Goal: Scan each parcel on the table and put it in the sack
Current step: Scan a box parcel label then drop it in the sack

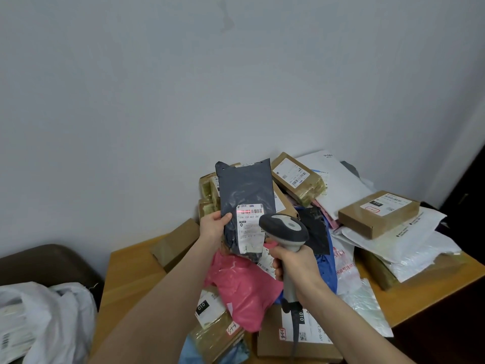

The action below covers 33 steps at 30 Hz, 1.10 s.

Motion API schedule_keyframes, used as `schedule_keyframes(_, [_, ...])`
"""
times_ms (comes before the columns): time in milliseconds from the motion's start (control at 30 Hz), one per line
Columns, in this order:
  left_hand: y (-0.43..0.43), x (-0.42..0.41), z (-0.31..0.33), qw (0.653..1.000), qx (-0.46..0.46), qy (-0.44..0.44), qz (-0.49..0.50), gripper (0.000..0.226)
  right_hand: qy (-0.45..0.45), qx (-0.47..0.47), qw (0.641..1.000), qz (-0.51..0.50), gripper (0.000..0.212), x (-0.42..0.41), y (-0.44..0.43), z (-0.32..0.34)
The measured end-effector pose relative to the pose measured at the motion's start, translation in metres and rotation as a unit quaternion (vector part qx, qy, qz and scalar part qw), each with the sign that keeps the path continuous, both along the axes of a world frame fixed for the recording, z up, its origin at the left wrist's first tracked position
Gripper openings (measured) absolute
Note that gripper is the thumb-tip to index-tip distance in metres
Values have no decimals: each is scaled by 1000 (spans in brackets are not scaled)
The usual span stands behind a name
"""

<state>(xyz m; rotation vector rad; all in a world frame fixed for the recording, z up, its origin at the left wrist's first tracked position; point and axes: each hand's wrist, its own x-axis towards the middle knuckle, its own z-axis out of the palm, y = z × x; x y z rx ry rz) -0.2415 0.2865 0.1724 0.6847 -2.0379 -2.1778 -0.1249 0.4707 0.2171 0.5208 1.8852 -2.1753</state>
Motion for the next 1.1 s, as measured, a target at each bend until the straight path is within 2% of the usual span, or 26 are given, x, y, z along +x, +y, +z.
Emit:
schedule_keyframes(167, [-1, 3, 2, 1000, -1, 2, 2, 23, -1, 3, 1000, 4, 14, 4, 0, 4])
schedule_keyframes(367, [-6, 11, 3, 1000, -2, 3, 9, 19, 2, 16, 1000, 13, 27, 15, 0, 8])
schedule_keyframes(567, [-12, 27, 6, 1000, -1, 6, 16, 21, 23, 25, 999, 32, 27, 26, -2, 10])
schedule_keyframes(667, [-19, 42, 9, 1000, -10, 9, 27, 14, 43, 30, 998, 41, 25, 32, -10, 8])
schedule_keyframes(767, [-33, 64, 11, 997, -34, 4, 64, 4, 57, 15, 996, 65, 19, 39, -26, 5])
schedule_keyframes(1000, [-106, 133, 15, 990, -46, -2, 132, 7, 54, -9, 986, 154, 7, 50, -96, 5])
schedule_keyframes(1100, [-148, 166, 10, 985, -54, -3, 166, 11, 52, -20, 982, 181, 9, 54, -142, 6])
